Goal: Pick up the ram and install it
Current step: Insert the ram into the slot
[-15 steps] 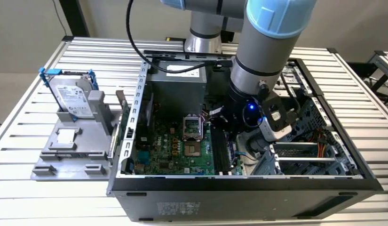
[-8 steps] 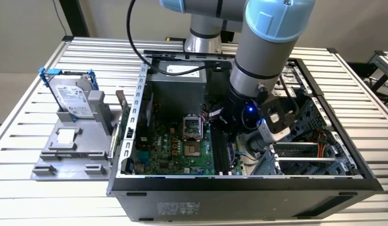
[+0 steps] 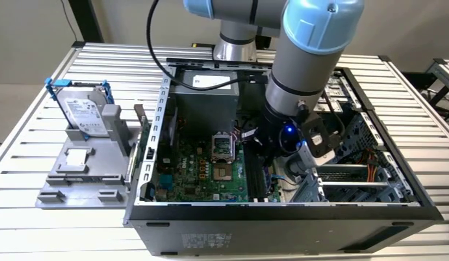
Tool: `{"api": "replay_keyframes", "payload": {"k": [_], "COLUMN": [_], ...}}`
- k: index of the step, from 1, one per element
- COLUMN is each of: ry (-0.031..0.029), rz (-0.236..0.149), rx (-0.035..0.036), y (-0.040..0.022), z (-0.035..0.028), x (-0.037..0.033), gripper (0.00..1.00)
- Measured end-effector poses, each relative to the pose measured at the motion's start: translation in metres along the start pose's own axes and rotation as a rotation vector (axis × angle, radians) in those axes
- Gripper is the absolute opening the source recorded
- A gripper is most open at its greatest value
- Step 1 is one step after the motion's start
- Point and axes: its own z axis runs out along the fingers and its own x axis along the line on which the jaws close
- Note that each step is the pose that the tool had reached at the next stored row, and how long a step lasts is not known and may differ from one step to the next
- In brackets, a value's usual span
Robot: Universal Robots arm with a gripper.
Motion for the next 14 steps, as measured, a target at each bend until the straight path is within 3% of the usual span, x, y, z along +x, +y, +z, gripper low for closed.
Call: {"api": "replay_keyframes", "payload": {"k": [14], "ry": [0.0029], "rz": [-0.013], "rx": [-0.0001], "y": [-0.001], "z": [0.0065], "x": [0.0021], "gripper": [0.0]}}
